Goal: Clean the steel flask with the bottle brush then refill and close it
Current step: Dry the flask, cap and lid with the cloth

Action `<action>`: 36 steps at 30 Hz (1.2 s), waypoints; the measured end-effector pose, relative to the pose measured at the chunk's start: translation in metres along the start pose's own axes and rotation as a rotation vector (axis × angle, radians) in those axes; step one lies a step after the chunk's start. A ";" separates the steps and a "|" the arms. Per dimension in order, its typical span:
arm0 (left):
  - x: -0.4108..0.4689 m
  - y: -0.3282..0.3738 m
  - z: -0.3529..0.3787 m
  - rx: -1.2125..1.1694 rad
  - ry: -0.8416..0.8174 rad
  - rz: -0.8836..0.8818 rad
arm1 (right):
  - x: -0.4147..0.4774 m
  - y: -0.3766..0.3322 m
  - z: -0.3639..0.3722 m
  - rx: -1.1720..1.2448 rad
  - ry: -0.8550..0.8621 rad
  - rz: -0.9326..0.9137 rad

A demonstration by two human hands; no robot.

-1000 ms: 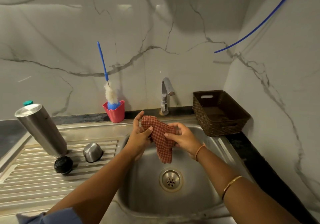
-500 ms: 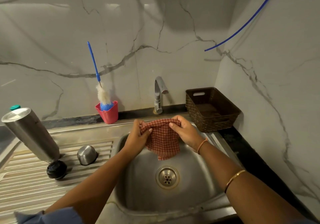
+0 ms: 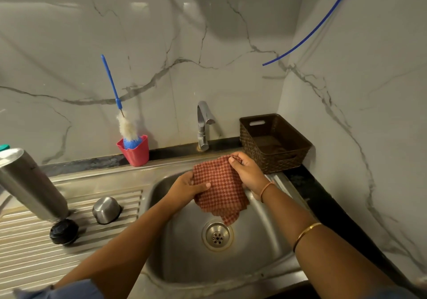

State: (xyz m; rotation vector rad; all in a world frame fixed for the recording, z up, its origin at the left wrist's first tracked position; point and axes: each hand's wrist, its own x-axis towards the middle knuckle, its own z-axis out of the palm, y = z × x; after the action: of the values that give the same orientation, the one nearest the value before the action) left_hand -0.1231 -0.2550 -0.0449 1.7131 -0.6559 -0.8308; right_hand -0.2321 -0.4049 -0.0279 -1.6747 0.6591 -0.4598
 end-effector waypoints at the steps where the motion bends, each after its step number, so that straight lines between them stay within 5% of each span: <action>1: 0.001 0.002 0.002 0.012 0.011 0.012 | 0.001 0.000 -0.002 -0.011 -0.011 0.055; 5: 0.008 0.006 0.011 -0.077 0.104 0.007 | 0.007 0.004 -0.021 0.219 -0.205 0.266; 9: 0.022 0.007 0.021 -0.016 0.167 0.022 | 0.013 0.010 -0.037 0.216 -0.419 0.231; 18: 0.075 0.049 0.068 0.105 0.271 0.164 | 0.053 0.001 -0.073 -0.108 0.062 -0.107; 25: 0.150 0.092 0.121 0.055 0.263 0.029 | 0.104 -0.019 -0.148 -0.288 0.290 -0.035; 32: 0.204 0.105 0.174 0.100 0.176 0.017 | 0.151 0.006 -0.195 -0.393 0.339 0.021; 36: 0.223 0.103 0.188 0.417 0.000 -0.079 | 0.174 0.031 -0.204 -0.487 0.197 0.092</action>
State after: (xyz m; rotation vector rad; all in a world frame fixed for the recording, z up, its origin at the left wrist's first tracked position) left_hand -0.1396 -0.5633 -0.0266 2.1248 -0.8073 -0.7863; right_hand -0.2329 -0.6747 -0.0260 -2.0587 1.0521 -0.4232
